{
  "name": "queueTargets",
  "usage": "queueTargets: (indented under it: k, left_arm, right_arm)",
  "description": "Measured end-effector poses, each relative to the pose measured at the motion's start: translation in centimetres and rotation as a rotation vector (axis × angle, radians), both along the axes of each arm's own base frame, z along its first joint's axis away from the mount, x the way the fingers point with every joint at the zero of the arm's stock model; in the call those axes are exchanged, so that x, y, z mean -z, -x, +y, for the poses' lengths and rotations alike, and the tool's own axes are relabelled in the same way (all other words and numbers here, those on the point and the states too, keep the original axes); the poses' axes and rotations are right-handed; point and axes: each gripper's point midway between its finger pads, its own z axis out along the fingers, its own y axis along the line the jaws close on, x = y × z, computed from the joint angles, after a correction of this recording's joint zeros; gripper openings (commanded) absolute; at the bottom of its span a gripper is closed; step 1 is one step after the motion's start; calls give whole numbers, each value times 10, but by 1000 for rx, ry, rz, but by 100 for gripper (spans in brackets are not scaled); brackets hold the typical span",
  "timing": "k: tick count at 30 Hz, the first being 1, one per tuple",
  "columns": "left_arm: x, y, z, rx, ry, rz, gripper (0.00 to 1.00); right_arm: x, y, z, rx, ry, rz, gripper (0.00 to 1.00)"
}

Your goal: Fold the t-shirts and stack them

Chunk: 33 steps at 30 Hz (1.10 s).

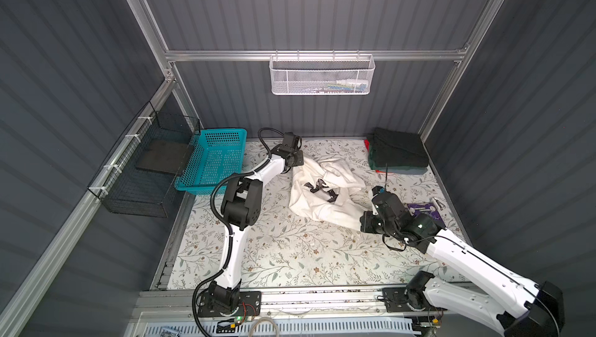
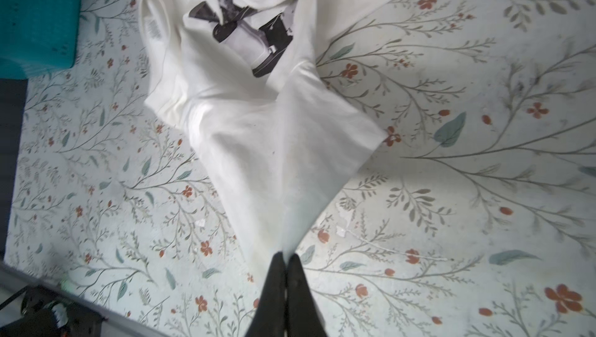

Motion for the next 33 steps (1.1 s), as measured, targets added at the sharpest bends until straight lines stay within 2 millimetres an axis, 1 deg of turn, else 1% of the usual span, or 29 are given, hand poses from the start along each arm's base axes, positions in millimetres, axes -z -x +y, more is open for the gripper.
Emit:
queueTargets:
  k: [3,4,6,7,8,9,10,11,12,13,15,16,18,19,21,22,23,24,26,27,28,29,30,32,33]
  left_arm:
    - [-10,-19,-3,-3,-14,-25,0]
    - [-12,-24,-3,-6,-18,-31,0]
    - [-13,-27,-3,0,-30,-34,0]
    - [-13,-27,-2,4,-40,-31,0]
    - [-13,-26,-1,8,-52,-28,0]
    - [-13,-26,2,8,-63,-27,6]
    - [-13,-26,4,7,-75,-25,37]
    - [-12,-26,8,5,-86,-20,55]
    - [-11,-26,11,-1,-92,-15,58]
    - [-10,-26,16,-10,-97,-11,63]
    - [-7,-22,30,-34,-102,6,92]
    - [-4,-17,41,-52,-109,22,99]
    - [-2,-6,63,-92,-115,50,100]
    - [-4,1,73,-113,-116,57,100]
    - [-11,15,92,-159,-114,59,100]
    - [-18,23,102,-185,-110,56,100]
    - [-25,29,108,-203,-99,44,100]
    - [-36,38,113,-222,-85,28,100]
    - [-56,57,117,-243,-44,-7,100]
    - [-66,68,117,-248,-18,-28,100]
    - [-76,84,118,-251,11,-46,100]
    - [-82,98,118,-251,33,-58,100]
    - [-86,113,117,-248,56,-67,100]
    - [-87,145,115,-238,84,-68,100]
    - [-85,163,112,-228,93,-66,100]
  right_arm:
    - [-6,14,32,-83,13,12,0]
    - [-5,17,46,-114,23,26,0]
    - [0,19,76,-172,36,52,0]
    - [5,20,92,-204,40,69,15]
    - [9,21,105,-229,39,81,39]
    - [13,22,119,-256,31,95,42]
    - [16,22,130,-276,24,105,46]
    - [17,22,137,-293,20,107,57]
    - [16,21,140,-297,13,101,69]
    - [13,18,140,-292,5,91,78]
    - [3,9,133,-262,-14,64,88]
    - [-6,2,127,-236,-30,41,91]
    - [-22,-11,114,-184,-60,-4,96]
    - [-30,-19,104,-151,-71,-32,97]
    - [-37,-32,84,-91,-79,-62,97]
    - [-36,-41,73,-58,-72,-72,97]
    - [-35,-48,64,-32,-62,-75,96]
    - [-32,-57,54,0,-47,-77,95]
    - [-22,-75,36,52,-6,-62,81]
    - [-14,-84,29,76,20,-46,76]
    - [-5,-91,24,90,46,-24,74]
    - [3,-97,22,92,68,-7,73]
    - [12,-102,22,89,84,11,70]
    - [30,-106,28,64,94,51,64]
    - [40,-107,33,46,93,75,63]
